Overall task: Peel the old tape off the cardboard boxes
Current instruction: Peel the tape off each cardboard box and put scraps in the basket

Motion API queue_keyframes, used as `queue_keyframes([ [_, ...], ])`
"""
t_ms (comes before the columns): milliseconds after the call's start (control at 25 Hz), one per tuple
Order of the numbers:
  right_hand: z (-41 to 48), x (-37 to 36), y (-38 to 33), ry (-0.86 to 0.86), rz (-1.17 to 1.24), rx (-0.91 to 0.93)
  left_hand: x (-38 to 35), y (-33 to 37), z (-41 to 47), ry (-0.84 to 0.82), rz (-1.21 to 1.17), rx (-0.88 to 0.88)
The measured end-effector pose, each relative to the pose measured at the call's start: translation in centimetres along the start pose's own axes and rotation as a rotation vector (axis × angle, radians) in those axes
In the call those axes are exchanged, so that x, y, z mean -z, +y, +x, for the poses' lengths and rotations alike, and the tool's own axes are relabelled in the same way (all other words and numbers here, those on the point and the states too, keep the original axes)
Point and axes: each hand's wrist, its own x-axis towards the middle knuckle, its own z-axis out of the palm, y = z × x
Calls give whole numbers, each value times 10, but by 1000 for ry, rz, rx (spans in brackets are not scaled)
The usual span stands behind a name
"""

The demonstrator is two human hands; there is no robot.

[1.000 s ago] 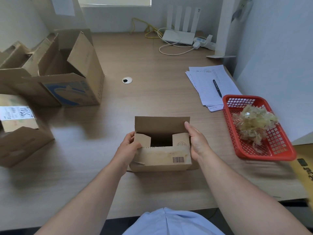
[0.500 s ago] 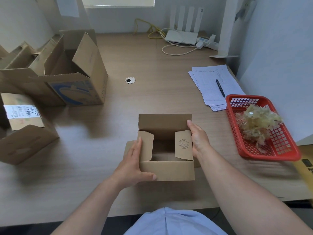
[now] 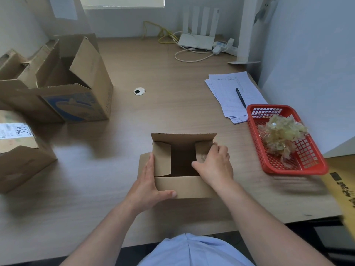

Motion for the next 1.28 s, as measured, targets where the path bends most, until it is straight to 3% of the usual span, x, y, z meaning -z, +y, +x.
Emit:
queue_keyframes([
  [80, 7, 10, 8, -35, 255, 2, 0, 3, 1, -9, -25, 3],
  [160, 14, 26, 22, -130, 739, -71, 3, 5, 4, -1, -50, 25],
  [240, 17, 38, 36, -250, 1048, -163, 4, 13, 7, 38, -56, 42],
  [400, 15, 38, 44, -340, 1016, -42, 7, 37, 21, 170, 31, 110],
  [560, 13, 36, 43, -355, 1012, -1, 10, 54, 36, 130, 343, 313],
  [680, 10, 37, 43, -352, 1003, 12, 8, 58, 39, 184, 471, 336],
  [800, 12, 41, 44, -344, 1074, -9, 16, 51, 37, 259, 251, 276],
  [960, 17, 43, 47, -353, 1107, -19, 29, 32, 26, 325, -460, 269],
  [1200, 26, 45, 43, -330, 945, -73, 33, 27, 28, 223, -490, 221],
  [1280, 34, 46, 41, -399, 975, -165, 37, 29, 32, 217, -585, 269],
])
